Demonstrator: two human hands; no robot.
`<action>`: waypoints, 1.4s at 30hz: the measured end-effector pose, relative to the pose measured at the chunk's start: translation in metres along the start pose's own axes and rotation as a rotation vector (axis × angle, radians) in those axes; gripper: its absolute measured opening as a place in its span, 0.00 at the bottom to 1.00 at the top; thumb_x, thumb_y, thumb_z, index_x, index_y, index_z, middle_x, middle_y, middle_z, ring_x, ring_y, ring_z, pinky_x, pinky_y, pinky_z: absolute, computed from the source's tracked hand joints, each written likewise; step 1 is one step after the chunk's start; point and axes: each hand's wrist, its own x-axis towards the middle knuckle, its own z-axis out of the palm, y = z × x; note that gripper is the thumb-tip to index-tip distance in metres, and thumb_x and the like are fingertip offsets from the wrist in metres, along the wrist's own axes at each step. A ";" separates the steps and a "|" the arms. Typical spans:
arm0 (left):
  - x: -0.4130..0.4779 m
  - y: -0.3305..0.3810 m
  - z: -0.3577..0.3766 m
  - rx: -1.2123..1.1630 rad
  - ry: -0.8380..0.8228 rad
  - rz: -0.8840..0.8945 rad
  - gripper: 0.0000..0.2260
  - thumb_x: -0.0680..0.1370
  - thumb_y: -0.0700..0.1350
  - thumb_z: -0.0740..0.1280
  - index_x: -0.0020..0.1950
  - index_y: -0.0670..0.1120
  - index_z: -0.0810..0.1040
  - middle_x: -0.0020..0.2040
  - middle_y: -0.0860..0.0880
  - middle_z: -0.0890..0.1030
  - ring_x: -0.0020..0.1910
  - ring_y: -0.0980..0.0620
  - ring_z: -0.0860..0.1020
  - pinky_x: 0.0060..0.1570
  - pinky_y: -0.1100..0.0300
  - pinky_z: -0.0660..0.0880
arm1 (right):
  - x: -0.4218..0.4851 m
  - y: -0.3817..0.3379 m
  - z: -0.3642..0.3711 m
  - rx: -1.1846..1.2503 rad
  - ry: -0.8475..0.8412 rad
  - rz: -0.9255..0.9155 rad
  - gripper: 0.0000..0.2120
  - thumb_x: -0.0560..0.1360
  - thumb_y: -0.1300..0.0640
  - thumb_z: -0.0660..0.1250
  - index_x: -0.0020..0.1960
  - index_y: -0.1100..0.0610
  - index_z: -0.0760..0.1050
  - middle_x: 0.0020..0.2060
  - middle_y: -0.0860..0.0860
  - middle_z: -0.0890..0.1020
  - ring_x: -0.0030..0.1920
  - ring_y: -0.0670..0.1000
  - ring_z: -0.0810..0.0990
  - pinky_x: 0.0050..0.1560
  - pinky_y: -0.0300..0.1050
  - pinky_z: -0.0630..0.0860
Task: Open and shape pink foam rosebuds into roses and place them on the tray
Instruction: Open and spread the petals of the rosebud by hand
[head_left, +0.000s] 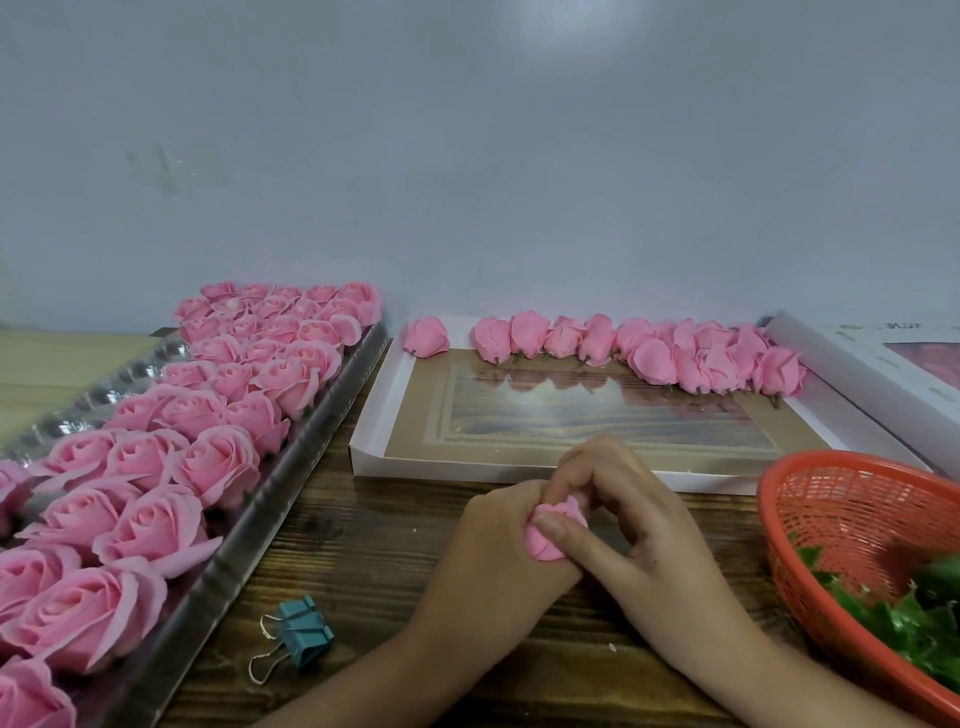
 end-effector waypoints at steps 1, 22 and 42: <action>0.001 0.000 -0.001 -0.024 -0.013 -0.018 0.08 0.72 0.48 0.69 0.34 0.56 0.74 0.32 0.57 0.78 0.32 0.60 0.76 0.30 0.70 0.70 | 0.000 0.000 0.000 0.015 -0.008 -0.002 0.06 0.75 0.49 0.68 0.43 0.50 0.76 0.42 0.45 0.76 0.46 0.51 0.76 0.45 0.41 0.71; 0.001 0.002 -0.005 -0.076 -0.095 -0.050 0.15 0.71 0.42 0.70 0.30 0.57 0.70 0.27 0.61 0.74 0.29 0.64 0.73 0.29 0.73 0.67 | 0.001 0.002 -0.002 0.024 -0.048 -0.046 0.05 0.77 0.50 0.68 0.44 0.51 0.76 0.42 0.43 0.76 0.47 0.50 0.77 0.47 0.36 0.70; 0.000 0.005 -0.006 -0.139 -0.137 -0.026 0.06 0.72 0.44 0.70 0.38 0.54 0.76 0.33 0.56 0.79 0.35 0.58 0.78 0.34 0.71 0.71 | 0.000 -0.003 -0.002 -0.009 -0.009 -0.113 0.05 0.77 0.53 0.67 0.43 0.52 0.76 0.42 0.41 0.75 0.46 0.47 0.76 0.47 0.32 0.69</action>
